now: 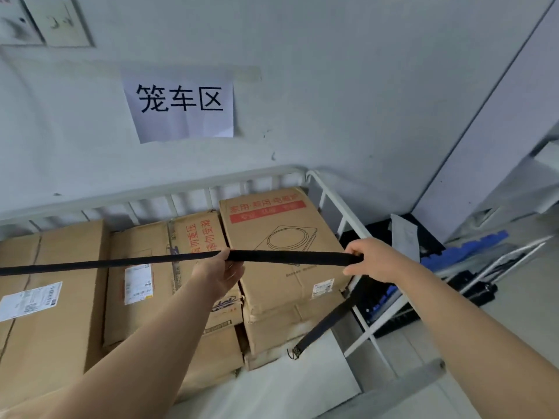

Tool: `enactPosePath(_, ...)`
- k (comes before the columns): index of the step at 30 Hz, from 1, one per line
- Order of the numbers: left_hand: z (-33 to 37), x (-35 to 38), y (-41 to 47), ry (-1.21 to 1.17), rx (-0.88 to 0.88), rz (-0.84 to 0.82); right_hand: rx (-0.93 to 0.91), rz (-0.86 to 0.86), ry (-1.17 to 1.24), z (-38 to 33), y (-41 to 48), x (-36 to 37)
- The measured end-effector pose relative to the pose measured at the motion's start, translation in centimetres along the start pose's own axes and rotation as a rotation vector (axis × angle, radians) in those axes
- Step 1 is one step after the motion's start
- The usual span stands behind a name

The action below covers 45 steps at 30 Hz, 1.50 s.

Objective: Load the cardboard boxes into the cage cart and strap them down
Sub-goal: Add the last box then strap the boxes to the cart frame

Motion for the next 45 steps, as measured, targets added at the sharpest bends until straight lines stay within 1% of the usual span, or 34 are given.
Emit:
enactPosePath(3,-1.8,2.6,-1.5,0.165,0.0,-0.064,0.028,0.04,0.009,2.2,-0.5,-0.7)
enactPosePath(7,-3.0,5.6,-3.1,0.476,0.093,-0.139,0.054,0.077,0.085,4.6,-0.2,-1.7)
enactPosePath(9,-2.3,6.8,-3.3,0.604,0.251,-0.118,0.046,0.082,0.115,5.6,0.2,-2.0)
enactPosePath(11,-0.2,8.5,-3.3,0.661,0.527,-0.066,0.033,0.072,0.131,6.7,1.1,-2.3)
enactPosePath(12,0.6,9.7,-3.4,0.686,0.646,-0.071,0.024,0.063,0.136,7.2,1.6,-2.5)
enactPosePath(13,0.7,11.4,-3.8,0.762,0.741,-0.113,0.017,0.051,0.14,7.9,2.3,-2.7)
enactPosePath(14,0.1,13.3,-3.8,0.908,0.807,-0.178,0.01,0.036,0.143,8.6,2.9,-2.8)
enactPosePath(15,-1.3,15.1,-3.3,1.09,0.837,-0.244,0.006,0.019,0.147,9.3,3.5,-2.8)
enactPosePath(16,-2.8,16.7,-2.8,1.245,0.831,-0.302,0.0,0.001,0.153,9.9,4.0,-2.9)
enactPosePath(17,-4.2,18.1,-2.4,1.34,0.804,-0.35,-0.003,-0.017,0.16,10.6,4.5,-2.9)
enactPosePath(18,-5.1,19.3,-2.2,1.367,0.776,-0.387,-0.004,-0.036,0.163,11.4,5.0,-2.9)
enactPosePath(20,-5.8,21.7,-2.0,1.321,0.757,-0.409,-0.007,-0.081,0.171,12.8,5.7,-2.9)
enactPosePath(23,-5.6,23.8,-1.6,1.275,0.734,-0.386,0.013,-0.14,0.193,15.0,6.7,-2.9)
enactPosePath(26,-6.5,26.0,-1.1,1.32,0.688,-0.393,0.034,-0.163,0.258,16.9,7.5,-2.8)
enactPosePath(29,-8.2,29.0,-1.0,1.343,0.663,-0.44,0.066,-0.181,0.313,18.6,8.1,-2.3)
enactPosePath(33,-11.0,32.0,-0.4,1.434,0.642,-0.491,0.126,-0.23,0.357,21.1,8.4,-0.9)
enactPosePath(35,-12.2,32.9,0.1,1.476,0.64,-0.506,0.173,-0.206,0.379,22.7,8.5,-0.5)
enactPosePath(40,-15.6,34.0,2.2,1.567,0.596,-0.52,0.339,-0.069,0.389,28.6,8.0,0.0)
enactPosePath(43,-17.8,35.2,3.0,1.616,0.604,-0.527,0.45,-0.049,0.446,31.5,6.9,1.4)
enactPosePath(45,-19.3,36.5,3.0,1.592,0.6,-0.545,0.513,-0.043,0.502,32.9,6.3,2.6)
Point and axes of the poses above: each hand's wrist, its own y-axis towards the middle knuckle, its own x-axis out of the palm, z = x × y, the point moved 10 cm from there along y, towards the middle knuckle, and after that the axes turned 11 degrees about z, right-handed, at the moved point
